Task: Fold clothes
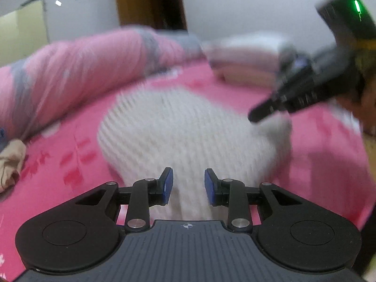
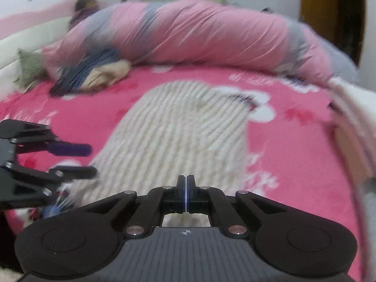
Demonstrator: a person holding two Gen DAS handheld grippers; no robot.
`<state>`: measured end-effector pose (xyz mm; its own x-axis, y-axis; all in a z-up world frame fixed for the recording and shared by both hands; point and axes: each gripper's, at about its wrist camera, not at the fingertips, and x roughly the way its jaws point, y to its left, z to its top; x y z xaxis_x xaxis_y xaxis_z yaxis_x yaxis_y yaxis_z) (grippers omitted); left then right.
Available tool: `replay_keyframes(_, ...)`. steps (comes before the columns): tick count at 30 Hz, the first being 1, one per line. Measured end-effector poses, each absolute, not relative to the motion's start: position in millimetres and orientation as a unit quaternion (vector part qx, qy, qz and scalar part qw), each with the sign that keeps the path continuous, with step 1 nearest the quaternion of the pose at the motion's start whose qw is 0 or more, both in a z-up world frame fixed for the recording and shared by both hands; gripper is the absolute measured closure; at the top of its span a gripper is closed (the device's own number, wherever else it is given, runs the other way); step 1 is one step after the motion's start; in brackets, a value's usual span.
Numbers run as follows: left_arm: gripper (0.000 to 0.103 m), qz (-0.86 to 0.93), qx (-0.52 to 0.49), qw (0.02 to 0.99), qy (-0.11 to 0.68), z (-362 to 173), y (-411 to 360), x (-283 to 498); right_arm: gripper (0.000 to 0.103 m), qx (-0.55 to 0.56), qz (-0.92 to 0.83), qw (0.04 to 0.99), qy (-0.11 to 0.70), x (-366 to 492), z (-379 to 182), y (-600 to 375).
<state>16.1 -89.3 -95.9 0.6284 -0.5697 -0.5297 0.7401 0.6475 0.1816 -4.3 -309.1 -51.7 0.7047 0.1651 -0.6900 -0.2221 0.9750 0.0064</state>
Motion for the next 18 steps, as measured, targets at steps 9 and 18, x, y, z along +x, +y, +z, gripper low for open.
replay_keyframes(9, 0.068, -0.334, 0.16, 0.893, 0.256, -96.9, -86.0, 18.0, 0.102, 0.014, 0.069, 0.919, 0.388, -4.7, -75.0, -316.8)
replay_keyframes(18, 0.052, -0.267, 0.094, 0.905, 0.317, -73.9, -67.6, 33.3, 0.075, 0.082, 0.06, 0.927, 0.36, -34.0, -58.1, -330.4)
